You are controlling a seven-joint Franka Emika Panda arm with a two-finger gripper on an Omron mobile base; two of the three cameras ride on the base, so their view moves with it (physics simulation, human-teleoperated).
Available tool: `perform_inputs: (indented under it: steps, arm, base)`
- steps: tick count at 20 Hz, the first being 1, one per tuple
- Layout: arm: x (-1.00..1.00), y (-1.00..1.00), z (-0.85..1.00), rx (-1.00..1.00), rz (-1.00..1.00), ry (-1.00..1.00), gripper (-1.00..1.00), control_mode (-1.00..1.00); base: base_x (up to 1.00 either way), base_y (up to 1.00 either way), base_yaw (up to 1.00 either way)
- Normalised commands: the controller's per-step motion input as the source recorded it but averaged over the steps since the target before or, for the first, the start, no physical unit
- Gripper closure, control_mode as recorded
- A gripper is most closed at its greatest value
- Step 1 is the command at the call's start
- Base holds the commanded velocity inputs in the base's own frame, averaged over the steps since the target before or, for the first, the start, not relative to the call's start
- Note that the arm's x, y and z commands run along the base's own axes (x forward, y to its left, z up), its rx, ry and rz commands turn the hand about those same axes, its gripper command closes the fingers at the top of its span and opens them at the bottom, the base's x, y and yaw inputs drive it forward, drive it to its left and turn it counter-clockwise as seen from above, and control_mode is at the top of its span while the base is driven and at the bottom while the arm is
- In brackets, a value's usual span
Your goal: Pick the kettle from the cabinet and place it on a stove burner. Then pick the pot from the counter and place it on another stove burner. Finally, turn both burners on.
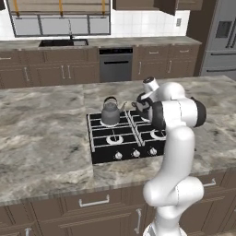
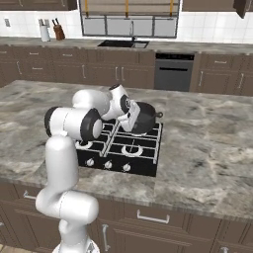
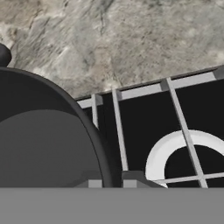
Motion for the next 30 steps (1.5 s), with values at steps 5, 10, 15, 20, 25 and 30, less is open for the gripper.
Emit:
perform_inputs:
  steps: [5,10,15,20,25,30]
  arm:
    - [0.14,0.0,-0.09,0.0,0.0,0.03,1.0,-1.0]
    - [0.16,0.0,-0.15,0.0,0.0,0.0,1.0,-1.0]
    - [0.24,-0.02,-0.13,0.0,0.0,0.0,1.0,-1.0]
    - [0.33,-0.05,-0.18,0.0,0.0,0.0,1.0,-1.0]
    - [0.22,-0.02,-0.21,0.0,0.0,0.0,1.0,-1.0]
    - [0.0,0.0,-0.06,0.0,0.0,0.0,-1.0,-1.0]
  base:
    - [0.0,0.0,0.0]
    - [0.0,0.0,0.0]
    - [0.0,0.0,0.0]
    - [0.0,0.0,0.0]
    - [0.0,0.0,0.0]
    - [0.0,0.0,0.0]
